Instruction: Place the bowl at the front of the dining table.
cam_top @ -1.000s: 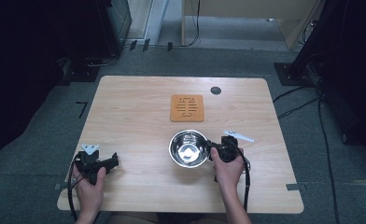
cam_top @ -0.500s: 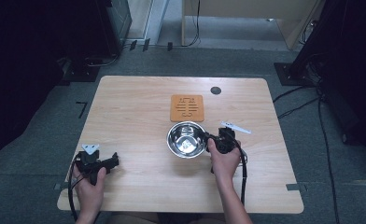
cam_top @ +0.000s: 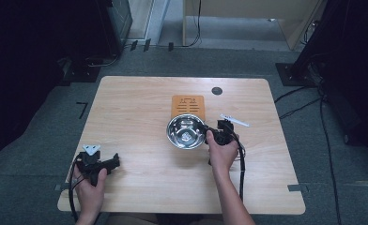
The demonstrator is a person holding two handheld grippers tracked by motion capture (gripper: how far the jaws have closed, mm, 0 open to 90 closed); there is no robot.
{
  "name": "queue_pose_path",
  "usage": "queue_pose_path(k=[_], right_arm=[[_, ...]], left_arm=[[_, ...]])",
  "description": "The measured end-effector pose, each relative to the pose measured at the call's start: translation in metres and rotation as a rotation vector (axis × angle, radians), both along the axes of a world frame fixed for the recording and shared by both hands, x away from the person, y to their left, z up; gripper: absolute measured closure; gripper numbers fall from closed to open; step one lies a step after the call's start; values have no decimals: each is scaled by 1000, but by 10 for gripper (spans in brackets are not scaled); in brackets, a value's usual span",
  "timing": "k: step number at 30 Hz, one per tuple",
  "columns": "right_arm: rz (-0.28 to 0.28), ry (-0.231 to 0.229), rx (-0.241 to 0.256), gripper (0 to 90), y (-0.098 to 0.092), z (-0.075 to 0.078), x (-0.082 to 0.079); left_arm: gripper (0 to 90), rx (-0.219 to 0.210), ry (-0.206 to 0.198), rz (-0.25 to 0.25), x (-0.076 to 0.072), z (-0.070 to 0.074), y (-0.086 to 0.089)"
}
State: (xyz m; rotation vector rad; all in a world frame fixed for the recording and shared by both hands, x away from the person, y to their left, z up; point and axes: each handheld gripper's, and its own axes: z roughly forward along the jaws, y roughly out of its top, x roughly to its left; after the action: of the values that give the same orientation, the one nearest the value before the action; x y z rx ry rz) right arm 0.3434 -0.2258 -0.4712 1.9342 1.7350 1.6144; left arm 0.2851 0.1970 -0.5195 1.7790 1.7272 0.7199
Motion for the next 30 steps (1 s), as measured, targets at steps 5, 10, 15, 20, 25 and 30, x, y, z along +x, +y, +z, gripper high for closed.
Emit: queue_pose_path(k=[5, 10, 15, 20, 25, 30], right_arm=[[-21, 13, 1, 845, -1, -3, 9], [-52, 16, 4, 845, -1, -3, 19], [-78, 20, 0, 845, -2, -2, 27], [-104, 33, -7, 845, -2, -4, 38], [-104, 33, -22, 845, -1, -6, 45], [-151, 44, -21, 845, -3, -10, 53]], left_arm=[[3, 0, 0, -1, 0, 0, 0], [3, -2, 0, -2, 1, 0, -1], [3, -3, 0, -4, 1, 0, -2], [3, -2, 0, -4, 1, 0, -2], [3, -3, 0, -4, 1, 0, -2], [3, -3, -1, -4, 1, 0, -2]])
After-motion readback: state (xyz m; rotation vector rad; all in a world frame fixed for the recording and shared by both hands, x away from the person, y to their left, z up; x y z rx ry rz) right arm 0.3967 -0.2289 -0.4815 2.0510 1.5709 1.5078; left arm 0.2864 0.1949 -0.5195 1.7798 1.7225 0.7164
